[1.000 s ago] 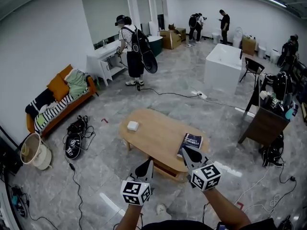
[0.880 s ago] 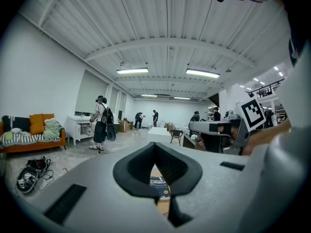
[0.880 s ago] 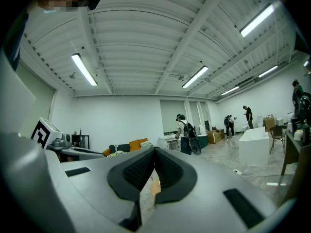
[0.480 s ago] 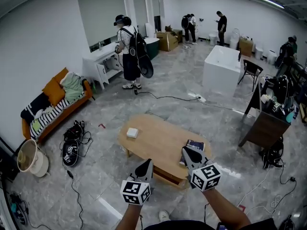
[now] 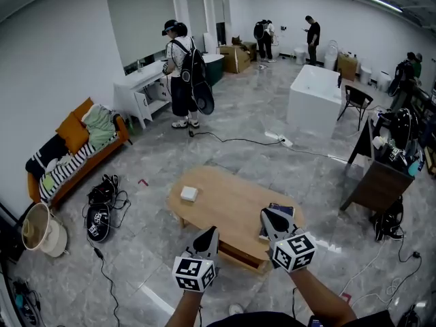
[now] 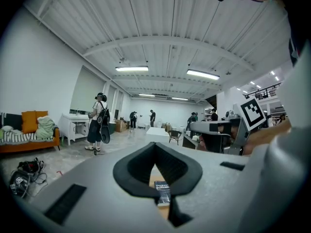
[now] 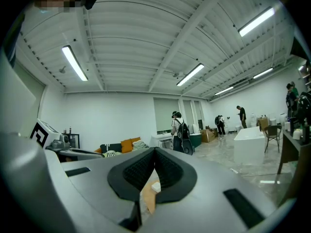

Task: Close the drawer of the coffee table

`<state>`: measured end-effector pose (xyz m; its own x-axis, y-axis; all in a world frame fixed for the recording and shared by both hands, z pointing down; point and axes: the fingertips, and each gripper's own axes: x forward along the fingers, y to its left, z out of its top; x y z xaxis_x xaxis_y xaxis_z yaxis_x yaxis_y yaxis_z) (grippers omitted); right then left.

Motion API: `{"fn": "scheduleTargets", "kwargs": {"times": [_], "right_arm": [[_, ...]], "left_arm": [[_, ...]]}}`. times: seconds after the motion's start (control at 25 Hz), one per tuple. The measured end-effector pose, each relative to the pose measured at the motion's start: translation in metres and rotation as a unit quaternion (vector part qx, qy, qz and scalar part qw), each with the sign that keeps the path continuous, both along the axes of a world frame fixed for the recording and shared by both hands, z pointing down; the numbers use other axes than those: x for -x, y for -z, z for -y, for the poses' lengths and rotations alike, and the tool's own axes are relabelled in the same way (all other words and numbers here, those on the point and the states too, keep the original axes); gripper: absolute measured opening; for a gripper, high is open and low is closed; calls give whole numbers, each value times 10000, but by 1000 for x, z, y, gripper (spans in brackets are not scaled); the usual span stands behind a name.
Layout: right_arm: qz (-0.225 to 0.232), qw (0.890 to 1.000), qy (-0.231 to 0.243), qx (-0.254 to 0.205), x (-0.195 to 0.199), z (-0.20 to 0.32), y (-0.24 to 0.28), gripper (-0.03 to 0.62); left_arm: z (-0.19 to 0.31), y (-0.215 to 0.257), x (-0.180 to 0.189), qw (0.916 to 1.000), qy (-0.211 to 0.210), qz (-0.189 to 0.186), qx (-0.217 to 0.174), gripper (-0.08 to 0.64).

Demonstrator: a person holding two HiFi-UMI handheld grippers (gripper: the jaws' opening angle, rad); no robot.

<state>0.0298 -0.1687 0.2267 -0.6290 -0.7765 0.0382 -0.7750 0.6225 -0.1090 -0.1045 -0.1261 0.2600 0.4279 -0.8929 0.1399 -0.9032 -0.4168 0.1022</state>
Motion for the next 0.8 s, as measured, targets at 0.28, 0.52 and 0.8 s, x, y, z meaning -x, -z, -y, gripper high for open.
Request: {"fn": "scheduleTargets", "kwargs": {"times": [0.28, 0.52, 0.8], "right_arm": [[-57, 10000, 20, 6, 19, 13, -4, 12], [-88, 9999, 13, -47, 29, 22, -6, 12], [-128, 9999, -82, -4, 28, 28, -8, 12]], "left_arm": [[12, -2, 17, 10000, -9, -37, -48, 2], [23, -10, 31, 9999, 18, -106, -23, 2], [23, -20, 34, 9999, -32, -124, 72, 2]]}}
